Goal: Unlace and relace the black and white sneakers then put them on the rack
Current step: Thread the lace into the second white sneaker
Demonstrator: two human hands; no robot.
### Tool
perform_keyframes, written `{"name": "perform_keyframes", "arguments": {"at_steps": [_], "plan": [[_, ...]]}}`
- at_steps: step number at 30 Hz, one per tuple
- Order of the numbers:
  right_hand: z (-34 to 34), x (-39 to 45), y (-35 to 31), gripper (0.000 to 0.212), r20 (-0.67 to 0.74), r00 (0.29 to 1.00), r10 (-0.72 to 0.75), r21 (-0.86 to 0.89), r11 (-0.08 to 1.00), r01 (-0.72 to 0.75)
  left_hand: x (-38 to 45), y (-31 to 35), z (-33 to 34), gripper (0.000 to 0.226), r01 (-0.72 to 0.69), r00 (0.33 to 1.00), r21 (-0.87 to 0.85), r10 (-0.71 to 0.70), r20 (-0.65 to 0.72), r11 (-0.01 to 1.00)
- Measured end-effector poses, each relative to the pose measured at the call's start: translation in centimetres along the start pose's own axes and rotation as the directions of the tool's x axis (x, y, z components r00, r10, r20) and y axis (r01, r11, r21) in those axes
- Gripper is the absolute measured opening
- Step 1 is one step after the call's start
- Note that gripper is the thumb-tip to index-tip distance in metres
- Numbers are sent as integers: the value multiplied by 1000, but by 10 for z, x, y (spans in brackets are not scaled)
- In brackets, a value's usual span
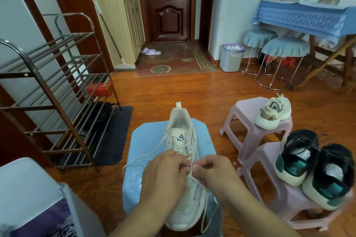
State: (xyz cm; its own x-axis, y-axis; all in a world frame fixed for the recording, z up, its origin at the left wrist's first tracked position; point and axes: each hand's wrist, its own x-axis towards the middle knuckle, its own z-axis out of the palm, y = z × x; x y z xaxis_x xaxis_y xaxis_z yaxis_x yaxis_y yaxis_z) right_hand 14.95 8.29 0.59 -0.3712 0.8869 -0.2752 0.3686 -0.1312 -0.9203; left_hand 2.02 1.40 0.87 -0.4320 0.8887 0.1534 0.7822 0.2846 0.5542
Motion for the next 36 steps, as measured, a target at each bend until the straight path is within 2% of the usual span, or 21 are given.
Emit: {"name": "perform_keyframes", "arguments": {"at_steps": [3, 5, 7, 10, 14, 15, 17, 19, 20, 21, 22, 23, 24, 25, 26, 28, 30, 32, 33, 35, 36], "plan": [[0, 1, 3, 15, -35, 963, -266, -412, 882, 228, -2, -1, 2, 4, -26, 999, -14, 26, -34, 1000], [-1, -2, 4, 11, 31, 921, -388, -501, 791, 350, -3, 0, 3, 7, -54, 997, -16, 53, -64, 998], [-2, -2, 9, 32, 133, 844, -520, -580, 649, 492, -4, 0, 3, 11, -77, 995, 12, 77, -67, 997], [-7, 4, 10, 36, 202, 794, -573, -641, 536, 550, -5, -2, 1, 17, -76, 996, -8, 75, -49, 997], [-13, 9, 4, 33, 266, 817, -512, -605, 571, 555, 8, -10, -31, 20, 98, 983, -346, -145, -114, 933], [-15, 10, 3, 33, 272, 830, -486, -575, 610, 546, 16, -16, -43, 20, 148, 958, -535, -255, -131, 832], [-17, 9, 0, 32, 289, 852, -437, -541, 660, 521, 30, -32, -71, 17, 137, 888, -916, -457, -55, 376], [-18, 9, -2, 33, 301, 855, -423, -520, 679, 519, 38, -50, -96, 14, -12, 850, -989, -522, 69, -150], [-19, 9, -3, 33, 305, 859, -412, -517, 686, 512, 40, -58, -103, 14, -56, 852, -943, -509, 127, -329], [-19, 9, -4, 34, 310, 867, -391, -520, 694, 499, 41, -64, -107, 15, -38, 862, -916, -477, 173, -400], [-19, 8, -6, 37, 312, 874, -372, -525, 699, 485, 42, -66, -108, 18, 38, 874, -946, -449, 187, -322], [-20, 7, -7, 44, 312, 880, -359, -524, 707, 475, 41, -64, -105, 21, 148, 889, -987, -430, 158, -58], [-21, 6, -8, 56, 311, 884, -351, -518, 717, 467, 37, -59, -99, 21, 235, 921, -901, -379, 86, 366], [-21, 5, -9, 68, 308, 886, -348, -508, 727, 462, 31, -53, -92, 16, 232, 963, -619, -265, 39, 751], [-21, 5, -9, 76, 304, 886, -350, -501, 732, 461, 25, -49, -83, 14, 128, 991, -271, -110, 81, 954], [-21, 5, -10, 82, 292, 889, -352, -504, 733, 456, 8, -40, -69, 33, -101, 950, 178, 42, 311, 979], [-22, 6, -9, 81, 289, 892, -347, -531, 718, 451, 1, -40, -66, 26, -105, 908, 201, 12, 419, 974], [-22, 6, -8, 87, 299, 884, -359, -559, 685, 467, 4, -46, -80, 16, -68, 915, 111, 17, 404, 991], [-22, 7, -8, 92, 306, 876, -372, -575, 662, 481, 8, -50, -91, 16, -20, 942, 26, 11, 335, 999], [-24, 10, -7, 101, 317, 866, -386, -607, 619, 498, 20, -70, -112, 18, 141, 987, -236, -155, -40, 961], [-24, 11, -5, 102, 321, 864, -388, -613, 610, 501, 25, -83, -122, 18, 214, 911, -427, -338, -238, 879]]}}
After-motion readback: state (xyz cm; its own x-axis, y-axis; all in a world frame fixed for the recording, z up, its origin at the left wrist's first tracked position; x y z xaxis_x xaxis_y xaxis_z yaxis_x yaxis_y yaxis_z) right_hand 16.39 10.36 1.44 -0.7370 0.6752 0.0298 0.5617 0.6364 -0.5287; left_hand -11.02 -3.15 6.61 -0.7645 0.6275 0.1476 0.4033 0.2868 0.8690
